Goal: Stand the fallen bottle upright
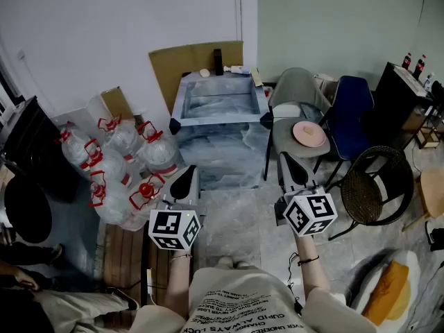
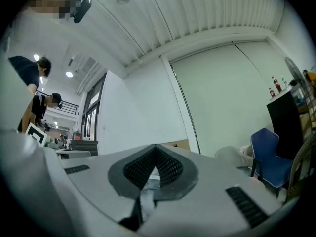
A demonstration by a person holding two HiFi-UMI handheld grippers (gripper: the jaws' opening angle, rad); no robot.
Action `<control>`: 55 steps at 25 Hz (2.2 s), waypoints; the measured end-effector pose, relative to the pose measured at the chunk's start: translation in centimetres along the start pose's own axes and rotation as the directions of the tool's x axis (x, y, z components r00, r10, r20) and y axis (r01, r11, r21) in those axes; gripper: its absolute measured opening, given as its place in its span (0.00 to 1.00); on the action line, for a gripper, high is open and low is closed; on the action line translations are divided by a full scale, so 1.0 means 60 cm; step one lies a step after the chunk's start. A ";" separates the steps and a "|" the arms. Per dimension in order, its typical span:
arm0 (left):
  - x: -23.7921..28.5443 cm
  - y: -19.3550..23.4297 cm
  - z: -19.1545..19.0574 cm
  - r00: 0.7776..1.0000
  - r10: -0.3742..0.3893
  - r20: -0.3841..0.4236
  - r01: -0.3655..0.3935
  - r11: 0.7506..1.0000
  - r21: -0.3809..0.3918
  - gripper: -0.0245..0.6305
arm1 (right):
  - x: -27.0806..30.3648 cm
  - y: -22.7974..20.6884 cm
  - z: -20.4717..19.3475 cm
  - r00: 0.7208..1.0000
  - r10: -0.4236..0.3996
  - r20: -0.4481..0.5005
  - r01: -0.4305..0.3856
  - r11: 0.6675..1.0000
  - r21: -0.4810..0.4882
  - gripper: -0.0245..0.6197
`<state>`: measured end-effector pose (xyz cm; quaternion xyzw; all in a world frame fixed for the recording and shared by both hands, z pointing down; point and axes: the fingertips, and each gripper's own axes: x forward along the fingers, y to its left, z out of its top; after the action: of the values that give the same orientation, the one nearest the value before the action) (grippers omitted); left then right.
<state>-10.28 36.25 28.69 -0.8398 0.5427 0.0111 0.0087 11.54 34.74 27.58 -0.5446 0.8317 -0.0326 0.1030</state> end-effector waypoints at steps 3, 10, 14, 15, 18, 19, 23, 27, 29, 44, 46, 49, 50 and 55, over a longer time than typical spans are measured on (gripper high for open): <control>-0.001 0.000 0.000 1.000 0.007 -0.001 -0.007 1.000 -0.006 0.07 | -0.002 -0.001 0.000 1.000 0.005 -0.004 -0.005 1.000 -0.006 0.04; -0.004 -0.004 0.005 1.000 0.015 0.005 -0.015 1.000 -0.016 0.07 | -0.005 -0.006 0.001 1.000 0.012 -0.009 -0.012 1.000 -0.011 0.04; -0.010 -0.012 0.004 1.000 0.018 0.006 -0.018 1.000 -0.013 0.07 | -0.007 -0.012 -0.005 0.999 0.020 -0.025 -0.020 1.000 -0.023 0.05; -0.012 -0.015 0.003 1.000 0.019 0.005 -0.019 1.000 -0.012 0.07 | -0.009 -0.014 -0.006 1.000 0.016 -0.027 -0.016 1.000 -0.027 0.05; -0.021 -0.019 -0.002 1.000 0.026 -0.001 -0.026 1.000 -0.013 0.07 | -0.008 -0.021 -0.006 1.000 0.012 -0.024 -0.012 1.000 -0.021 0.05; -0.024 -0.017 -0.004 1.000 0.031 -0.003 -0.031 0.999 -0.014 0.07 | -0.006 -0.020 -0.008 1.000 0.016 -0.026 -0.016 1.000 -0.010 0.08; -0.033 -0.006 -0.008 0.999 0.049 -0.007 -0.049 0.999 -0.020 0.07 | 0.001 -0.015 -0.019 0.999 0.028 -0.039 -0.027 1.000 0.011 0.28; -0.030 -0.002 -0.010 0.998 0.057 -0.017 -0.058 0.998 -0.026 0.07 | 0.010 -0.016 -0.024 0.999 0.036 -0.041 -0.035 0.999 0.027 0.48; -0.026 0.000 -0.014 0.998 0.056 -0.023 -0.056 0.998 -0.030 0.07 | 0.019 -0.014 -0.028 0.998 0.043 -0.046 -0.042 0.999 0.014 0.51; 0.118 0.098 -0.051 0.998 0.042 -0.048 -0.045 0.997 -0.067 0.07 | 0.183 -0.057 -0.080 0.993 0.049 -0.103 -0.048 0.999 0.018 0.55; 0.153 0.123 -0.054 0.998 0.043 -0.046 -0.046 0.996 -0.076 0.07 | 0.219 -0.067 -0.086 0.993 0.047 -0.108 -0.045 0.999 0.025 0.55; 0.210 0.156 -0.052 0.999 0.035 -0.040 -0.038 0.995 -0.089 0.07 | 0.271 -0.084 -0.093 0.993 0.039 -0.112 -0.035 0.999 0.032 0.55; 0.229 0.165 -0.051 0.999 0.028 -0.039 -0.031 0.995 -0.091 0.07 | 0.287 -0.090 -0.094 0.993 0.034 -0.114 -0.031 0.999 0.033 0.55; 0.307 0.200 -0.054 0.999 -0.014 -0.039 0.010 0.995 -0.103 0.07 | 0.355 -0.111 -0.097 0.992 0.017 -0.124 -0.013 0.999 0.029 0.55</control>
<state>-13.64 14.43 31.36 -0.8425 0.5363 0.0224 -0.0451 8.09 12.28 31.49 -0.5338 0.8400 -0.0774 0.0591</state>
